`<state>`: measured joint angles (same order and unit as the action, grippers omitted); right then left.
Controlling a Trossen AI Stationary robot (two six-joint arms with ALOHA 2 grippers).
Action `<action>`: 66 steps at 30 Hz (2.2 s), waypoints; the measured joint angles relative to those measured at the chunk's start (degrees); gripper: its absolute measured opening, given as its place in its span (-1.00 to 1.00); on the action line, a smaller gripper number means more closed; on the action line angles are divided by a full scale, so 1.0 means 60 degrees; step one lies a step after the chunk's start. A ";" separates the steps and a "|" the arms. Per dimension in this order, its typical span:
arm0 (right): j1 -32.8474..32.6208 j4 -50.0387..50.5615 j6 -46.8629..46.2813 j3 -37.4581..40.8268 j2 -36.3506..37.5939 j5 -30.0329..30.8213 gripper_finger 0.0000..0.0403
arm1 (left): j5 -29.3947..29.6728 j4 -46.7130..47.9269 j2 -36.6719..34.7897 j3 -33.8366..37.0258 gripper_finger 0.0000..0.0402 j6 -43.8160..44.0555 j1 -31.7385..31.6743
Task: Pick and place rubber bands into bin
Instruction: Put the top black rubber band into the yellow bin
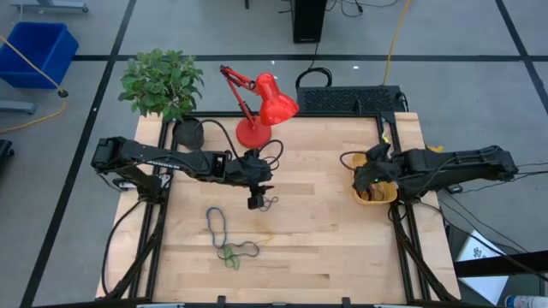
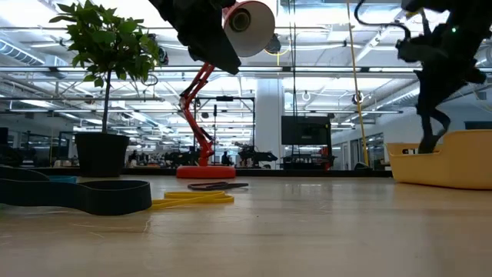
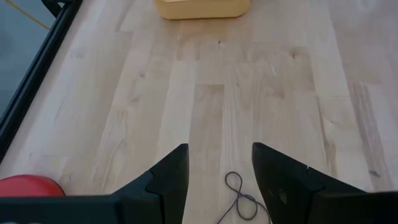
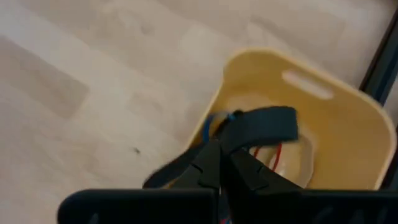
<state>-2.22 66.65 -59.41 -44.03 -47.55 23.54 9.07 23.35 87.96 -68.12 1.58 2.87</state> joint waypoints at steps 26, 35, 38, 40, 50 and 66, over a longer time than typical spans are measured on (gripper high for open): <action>0.0189 0.0423 -0.0806 0.1141 -0.1019 -0.1459 -0.73 | 0.0005 -0.0235 0.0000 0.0000 -0.09 0.0040 -0.0127; 0.0189 0.0153 -0.0831 0.1141 -0.1020 -0.1473 -0.20 | -0.0014 -0.0189 0.0000 0.0000 -0.09 0.0110 -0.0127; 0.0189 0.0068 -0.0769 0.1141 -0.1020 -0.1484 -0.09 | -0.0168 0.0072 0.0000 0.0000 -0.09 0.0127 -0.0127; 0.0189 0.0020 -0.0763 0.1141 -0.1020 -0.1488 -0.05 | -0.0219 0.0289 0.0000 0.0000 -0.09 0.0246 -0.0127; 0.0189 -0.0040 -0.1050 0.1141 -0.1020 -0.1473 -0.05 | -0.0217 0.0790 0.0000 0.0000 -0.09 0.0804 -0.0125; 0.0373 -0.0280 -0.0109 0.1141 -0.1027 -0.1473 -0.11 | -0.0213 0.0970 0.0000 0.0000 -0.09 0.0779 -0.0127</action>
<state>0.02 64.97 -60.06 -37.19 -53.71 14.70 7.79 29.17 87.96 -68.12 6.26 2.11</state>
